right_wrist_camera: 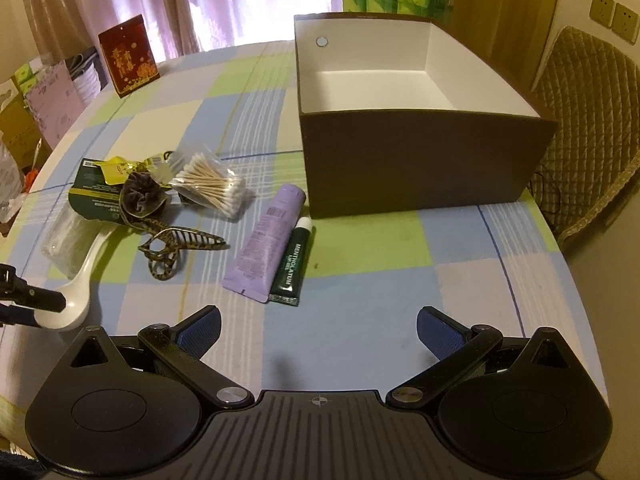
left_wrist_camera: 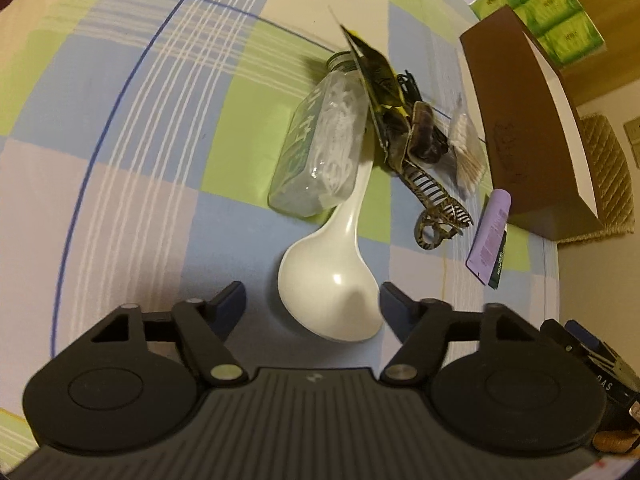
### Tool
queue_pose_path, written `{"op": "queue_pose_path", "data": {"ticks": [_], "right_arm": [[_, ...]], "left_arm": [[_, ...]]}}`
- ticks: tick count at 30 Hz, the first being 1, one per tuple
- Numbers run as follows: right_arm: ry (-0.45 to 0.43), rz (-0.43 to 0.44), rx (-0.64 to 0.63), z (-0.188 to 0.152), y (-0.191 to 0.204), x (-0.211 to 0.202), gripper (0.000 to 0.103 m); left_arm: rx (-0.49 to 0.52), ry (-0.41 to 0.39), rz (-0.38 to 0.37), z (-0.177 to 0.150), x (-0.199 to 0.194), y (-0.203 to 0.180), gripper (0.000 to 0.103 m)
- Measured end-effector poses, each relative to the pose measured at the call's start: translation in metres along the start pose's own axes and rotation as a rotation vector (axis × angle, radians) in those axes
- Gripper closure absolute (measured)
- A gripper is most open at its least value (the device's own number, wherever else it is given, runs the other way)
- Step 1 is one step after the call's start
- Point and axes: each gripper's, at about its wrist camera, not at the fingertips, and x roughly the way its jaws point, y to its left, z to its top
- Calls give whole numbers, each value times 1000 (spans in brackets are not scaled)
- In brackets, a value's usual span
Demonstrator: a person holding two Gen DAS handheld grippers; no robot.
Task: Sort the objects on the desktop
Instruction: 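Close the left gripper on the spoon handle while the right gripper grasps the lip balm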
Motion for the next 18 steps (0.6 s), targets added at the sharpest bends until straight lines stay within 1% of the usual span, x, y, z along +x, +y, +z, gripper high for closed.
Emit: {"op": "queue_pose_path", "data": {"ticks": [4,5,6,8,9,13,18], "right_arm": [[10,9,0,3,-5,6,2],[11,11,-2,3,-5,8,2],[12,14,-5,4,-5,9,2],[15,18,-10,5,-6,12,2],[16,20,-12,6,-5,13,2],[23,30,-20,7,-5,18,2],[37,37,-22,6,-4,22,2]], "left_arm": [[-33,-19,-22,0,3,2,51],[-39,-21,-28,0,4,2,61],[-45,-13,-36,0,5,3,67],[-61,7,-53,-1,8,5,87],[-67,14,-60,-3,9,7,90],[-80,22,-67,-10,7,11,92],[-67,16,-71,-17,-6,17,93]]}}
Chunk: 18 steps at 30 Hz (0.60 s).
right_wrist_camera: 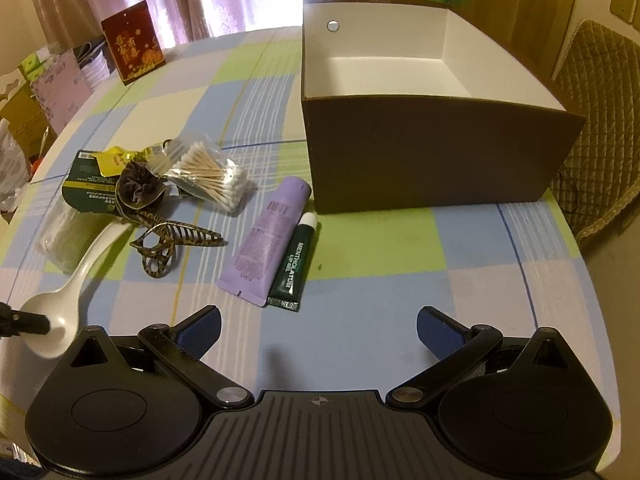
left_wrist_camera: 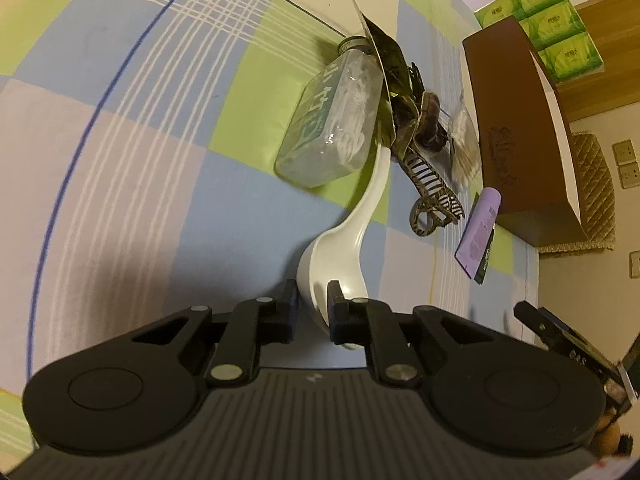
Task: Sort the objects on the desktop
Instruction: 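Close the left gripper on the spoon handle while the right gripper grasps the lip balm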
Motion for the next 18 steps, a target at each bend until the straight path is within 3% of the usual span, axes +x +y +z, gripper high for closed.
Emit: {"op": "queue_pose_path", "data": {"ticks": [8,18], "right_arm": [[-12,15,-13,2,7,4,2],[-44,7,-37,6,19,7,2]], "left_arm": [[2,-1,-34,-14,-24,8,101],[-78,-51,-103,-6,-44,18,102]]}}
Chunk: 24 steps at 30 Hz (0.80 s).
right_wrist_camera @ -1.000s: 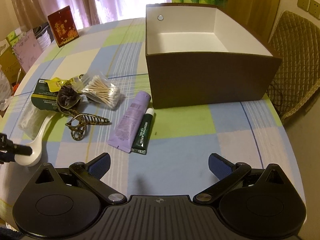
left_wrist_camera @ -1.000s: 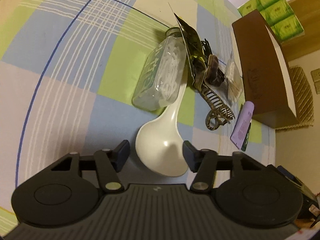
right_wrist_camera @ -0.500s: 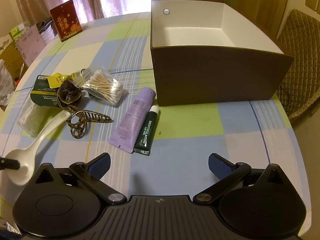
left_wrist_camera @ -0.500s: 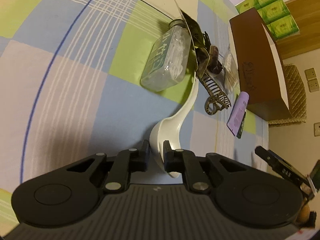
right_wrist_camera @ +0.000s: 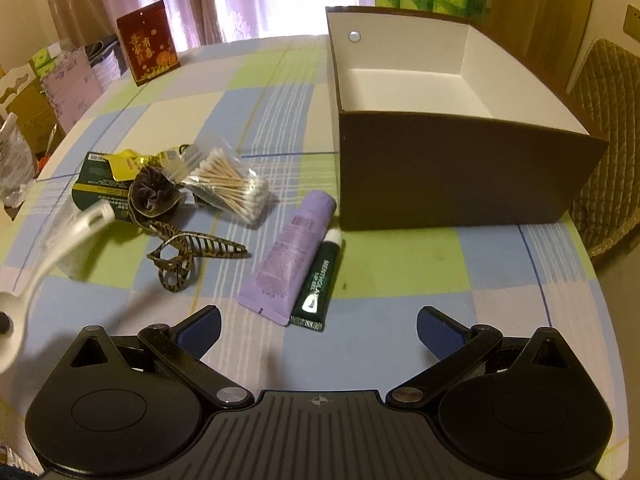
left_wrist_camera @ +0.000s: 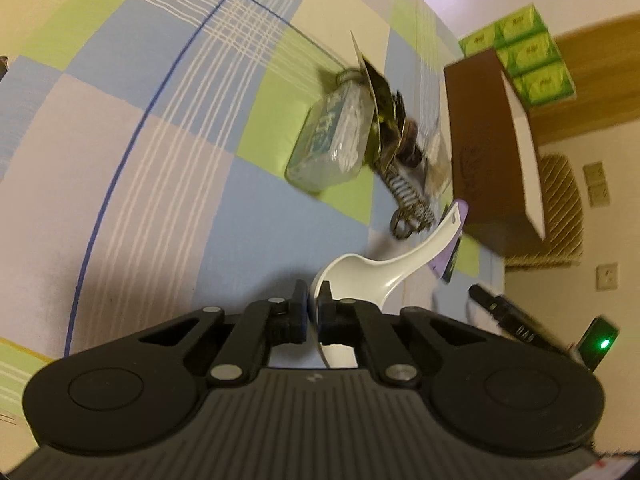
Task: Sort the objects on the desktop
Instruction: 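Close the left gripper on the spoon handle while the right gripper grasps the lip balm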
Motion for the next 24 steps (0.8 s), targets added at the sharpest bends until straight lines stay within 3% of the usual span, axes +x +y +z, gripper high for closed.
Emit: {"op": "queue_pose_path", "data": {"ticks": [7,9,15,24], "right_arm": [[-29,-36,43,2,-3,5,3],[-30,-57,62,5,-7,11,31],[-32,-59,162,15,-23,33,59],[-12,-39,134,18,-22,58,72]], "left_arm": [[-62,-51,-83,21,-8,-7,102],[-44,-63,-80,28,-7,-14,102],[-13,-72,-92,46,1,-28,102],[23,-63,-103,63,18,-50,102]]}}
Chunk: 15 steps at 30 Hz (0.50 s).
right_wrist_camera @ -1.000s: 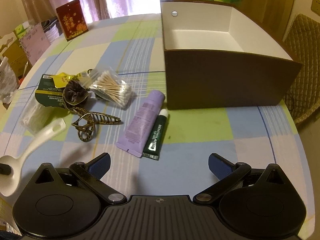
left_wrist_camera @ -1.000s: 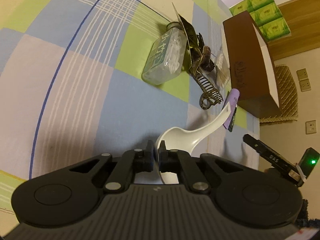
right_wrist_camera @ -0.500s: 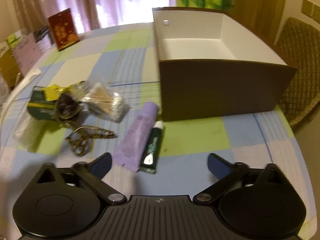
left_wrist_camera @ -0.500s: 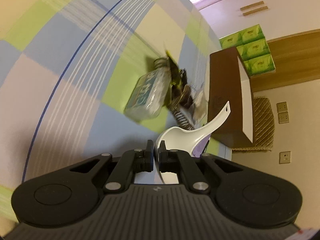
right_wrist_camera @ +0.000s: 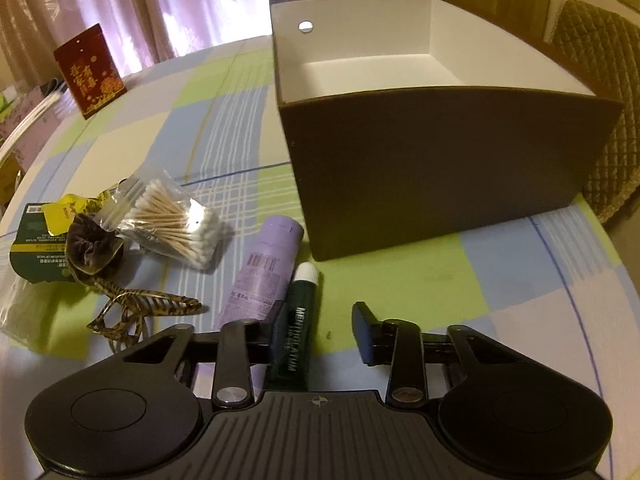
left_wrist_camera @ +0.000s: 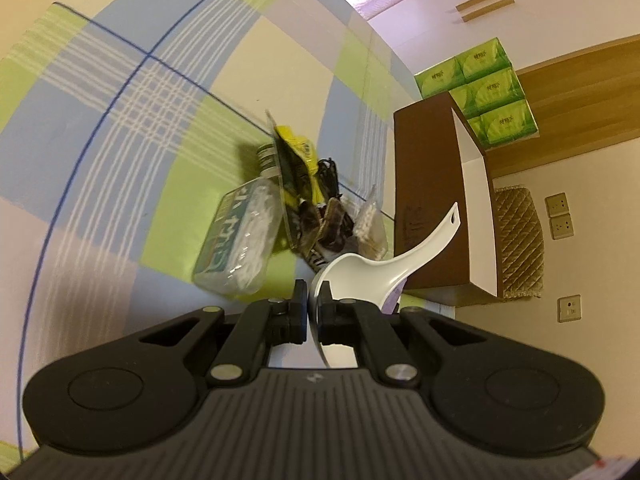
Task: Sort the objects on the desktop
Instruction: 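Close the left gripper on the spoon handle while the right gripper grasps the lip balm, then carry the spoon with the left tool and the lip balm with the right tool into the brown box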
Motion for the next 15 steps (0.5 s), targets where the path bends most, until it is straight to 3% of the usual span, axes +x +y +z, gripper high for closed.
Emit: {"op": "queue_pose_path", "data": {"ticks": [5,11,15], "right_arm": [[0,-38,-142,-6,15,6,89],[19,-9,-173,-15,10,-2,89],[39,27,-125,-18,3,-12,89]], "left_arm": [[22,5,-6,6,13,-13,102],[57,18,-18,10,30,-31,102],[70,32,-23,10,40,-41,102]]}}
